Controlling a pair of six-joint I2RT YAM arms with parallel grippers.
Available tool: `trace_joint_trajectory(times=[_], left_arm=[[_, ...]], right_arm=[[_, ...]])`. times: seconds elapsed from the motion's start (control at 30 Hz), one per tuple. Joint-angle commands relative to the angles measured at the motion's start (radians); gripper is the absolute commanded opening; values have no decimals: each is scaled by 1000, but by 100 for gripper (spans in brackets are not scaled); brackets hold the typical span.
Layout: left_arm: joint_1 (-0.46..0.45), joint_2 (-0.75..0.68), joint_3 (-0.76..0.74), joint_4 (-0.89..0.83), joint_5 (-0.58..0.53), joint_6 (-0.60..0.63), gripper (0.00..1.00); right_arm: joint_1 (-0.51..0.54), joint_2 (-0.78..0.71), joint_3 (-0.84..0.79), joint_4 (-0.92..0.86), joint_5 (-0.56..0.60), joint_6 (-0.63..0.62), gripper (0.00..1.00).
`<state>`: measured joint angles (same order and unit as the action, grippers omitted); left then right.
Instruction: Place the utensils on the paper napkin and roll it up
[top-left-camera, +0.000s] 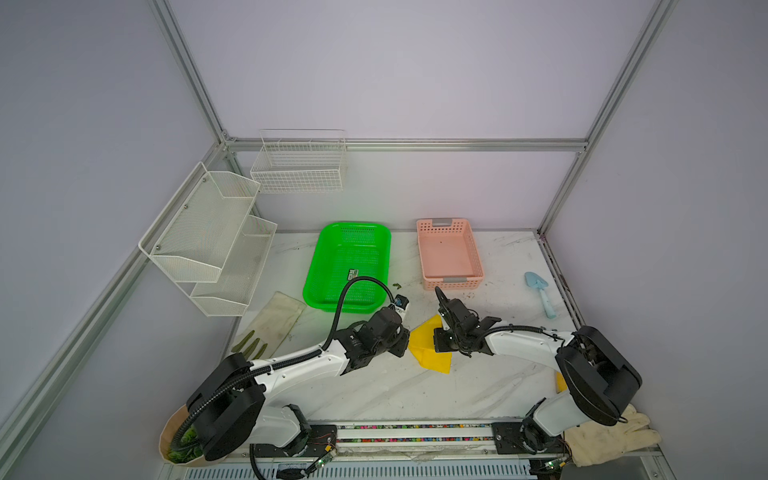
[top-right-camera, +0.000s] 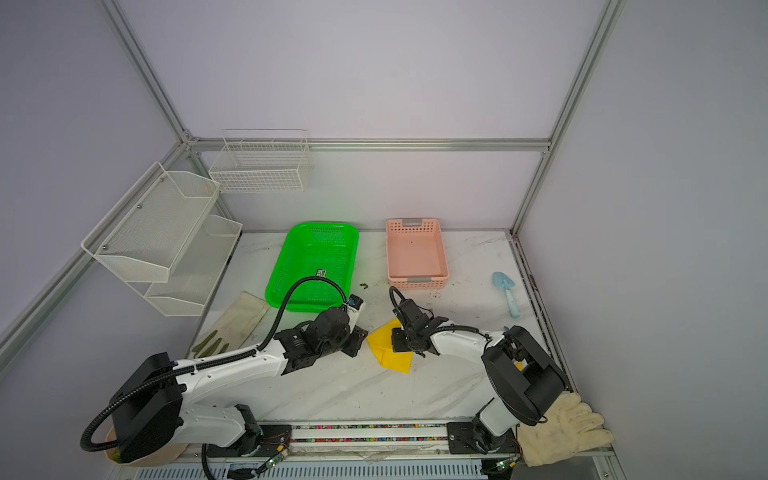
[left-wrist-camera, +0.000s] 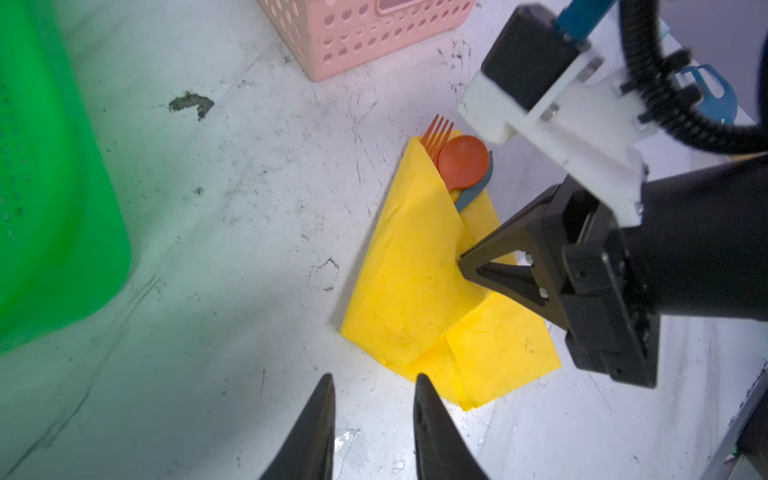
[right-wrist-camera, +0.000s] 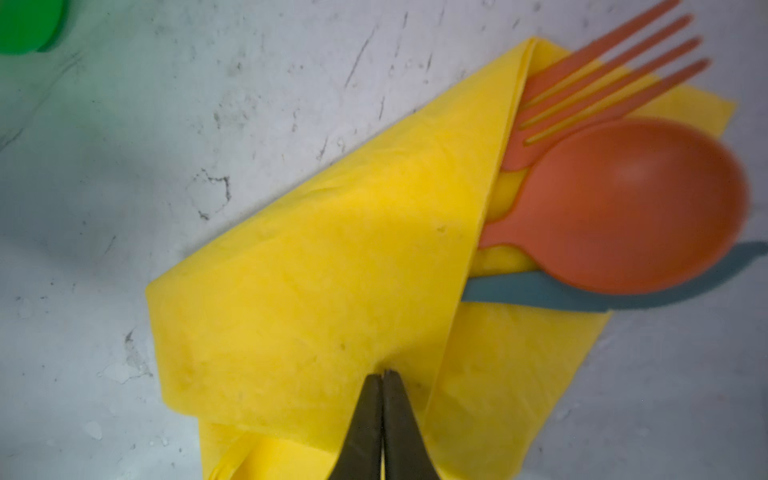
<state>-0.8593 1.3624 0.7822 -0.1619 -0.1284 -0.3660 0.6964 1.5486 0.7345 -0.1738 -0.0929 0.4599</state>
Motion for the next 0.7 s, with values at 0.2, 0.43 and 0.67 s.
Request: trace_joint_trajectory(times=[0.2, 0.43, 0.67], left_arm=[[40, 224, 171, 42, 39, 98, 32], [75, 298, 178, 135, 108, 80, 33], [77, 342, 180, 150, 165, 59, 34]], right_arm=[[-3, -29, -38, -24, 22, 11, 8], [-5, -41, -51, -31, 42, 27, 7], [-7, -18, -41, -42, 78, 55, 8]])
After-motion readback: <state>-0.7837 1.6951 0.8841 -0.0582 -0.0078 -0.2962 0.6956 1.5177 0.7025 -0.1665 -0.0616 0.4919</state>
